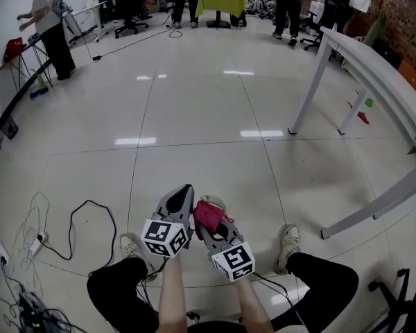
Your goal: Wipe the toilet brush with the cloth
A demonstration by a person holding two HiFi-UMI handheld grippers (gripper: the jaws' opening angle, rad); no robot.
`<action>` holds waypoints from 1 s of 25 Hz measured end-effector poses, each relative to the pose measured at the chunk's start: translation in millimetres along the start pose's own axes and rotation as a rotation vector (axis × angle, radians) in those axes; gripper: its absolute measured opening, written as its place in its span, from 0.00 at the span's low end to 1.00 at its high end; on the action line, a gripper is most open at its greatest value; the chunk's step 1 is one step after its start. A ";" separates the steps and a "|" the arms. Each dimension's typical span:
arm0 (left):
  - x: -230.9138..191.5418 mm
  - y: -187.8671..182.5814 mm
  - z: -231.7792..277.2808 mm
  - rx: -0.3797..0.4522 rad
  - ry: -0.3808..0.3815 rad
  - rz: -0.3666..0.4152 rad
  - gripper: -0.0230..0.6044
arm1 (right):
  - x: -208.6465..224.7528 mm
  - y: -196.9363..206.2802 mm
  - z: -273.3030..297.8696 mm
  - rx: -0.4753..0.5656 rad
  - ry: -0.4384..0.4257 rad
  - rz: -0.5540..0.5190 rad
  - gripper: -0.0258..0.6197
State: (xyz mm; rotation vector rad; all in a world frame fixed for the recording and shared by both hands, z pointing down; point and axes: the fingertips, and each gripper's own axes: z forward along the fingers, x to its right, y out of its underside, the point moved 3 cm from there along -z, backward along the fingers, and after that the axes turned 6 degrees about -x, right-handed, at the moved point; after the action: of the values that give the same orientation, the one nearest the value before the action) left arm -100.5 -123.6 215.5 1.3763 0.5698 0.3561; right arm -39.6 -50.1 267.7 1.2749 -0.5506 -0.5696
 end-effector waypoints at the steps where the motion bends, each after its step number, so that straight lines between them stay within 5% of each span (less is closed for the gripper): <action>1: 0.2 -8.3 -5.6 0.025 -0.008 -0.005 0.04 | 2.8 -11.6 -9.5 0.039 0.006 0.029 0.09; 7: 8.9 -71.0 -47.9 0.160 -0.063 0.046 0.04 | 34.1 -86.6 -58.2 0.205 0.200 0.103 0.09; 11: 27.5 -82.1 -69.3 0.181 -0.060 0.046 0.04 | 30.8 -104.4 -85.1 0.238 0.236 0.077 0.09; 25: 93.3 -24.8 -156.2 0.102 -0.058 0.001 0.04 | -23.1 -56.6 -181.1 0.222 0.341 0.115 0.09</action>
State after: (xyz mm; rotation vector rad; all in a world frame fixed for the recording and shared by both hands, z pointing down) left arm -116.0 51.0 160.9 1.4802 0.5456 0.2899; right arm 58.9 84.3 174.0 1.5016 -0.4046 -0.1899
